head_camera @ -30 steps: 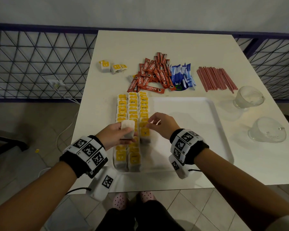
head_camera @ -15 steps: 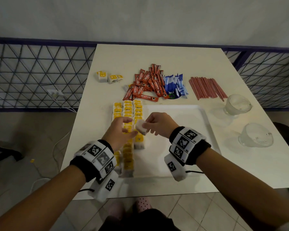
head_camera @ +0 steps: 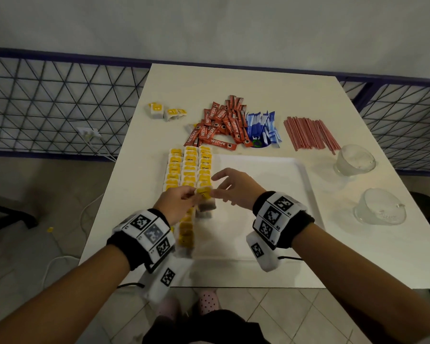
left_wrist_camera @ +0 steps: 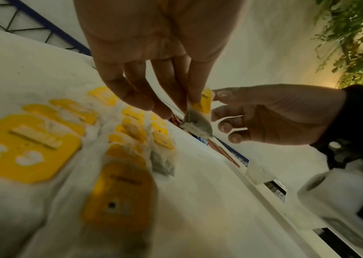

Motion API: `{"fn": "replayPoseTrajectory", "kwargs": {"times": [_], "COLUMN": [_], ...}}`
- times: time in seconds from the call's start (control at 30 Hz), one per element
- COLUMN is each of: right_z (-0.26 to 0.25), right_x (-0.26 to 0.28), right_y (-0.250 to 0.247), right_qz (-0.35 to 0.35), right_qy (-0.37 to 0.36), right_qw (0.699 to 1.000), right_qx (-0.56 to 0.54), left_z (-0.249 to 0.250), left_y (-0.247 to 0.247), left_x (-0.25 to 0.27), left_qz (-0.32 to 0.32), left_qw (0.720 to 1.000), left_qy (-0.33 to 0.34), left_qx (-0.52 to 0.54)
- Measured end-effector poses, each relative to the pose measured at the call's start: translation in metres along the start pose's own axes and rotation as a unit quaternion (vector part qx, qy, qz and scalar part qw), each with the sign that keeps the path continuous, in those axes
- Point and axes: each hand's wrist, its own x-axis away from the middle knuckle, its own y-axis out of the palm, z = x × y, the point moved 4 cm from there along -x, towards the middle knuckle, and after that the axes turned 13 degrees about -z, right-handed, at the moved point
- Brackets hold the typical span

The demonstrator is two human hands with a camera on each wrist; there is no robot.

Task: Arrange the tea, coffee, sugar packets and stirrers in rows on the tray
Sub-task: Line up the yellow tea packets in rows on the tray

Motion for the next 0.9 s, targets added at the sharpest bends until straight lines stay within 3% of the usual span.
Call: {"fn": "replayPoseTrajectory", "kwargs": {"times": [0.13, 0.27, 0.6, 0.9], "right_z": [0.002, 0.007, 0.027, 0.027], "right_x": [0.005, 0.007, -0.006, -0.018], "right_y": [0.005, 0.011, 0.033, 0.036], "right_qz": [-0.009, -0.025, -0.083, -0.033], "right_qy": [-0.015, 0.002, 0.082, 0.068], "right_qw": [0.993, 0.987, 0.983, 0.992], "right_qx": [0.115, 0.162, 0.143, 0.097], "left_z": [-0.003, -0.003, -0.01, -0.017], "left_y": [0.012, 0.019, 0.006, 0.008], "left_x": [0.002, 0.005, 0.011, 0.004], "left_qz": [-0.028, -0.042, -0.007, -0.005], "left_qw": [1.0, 0.999, 0.997, 0.988], "left_qy": [0.006, 0.002, -0.02, -0.066], "left_qx": [0.0, -0.031, -0.077, -0.137]}}
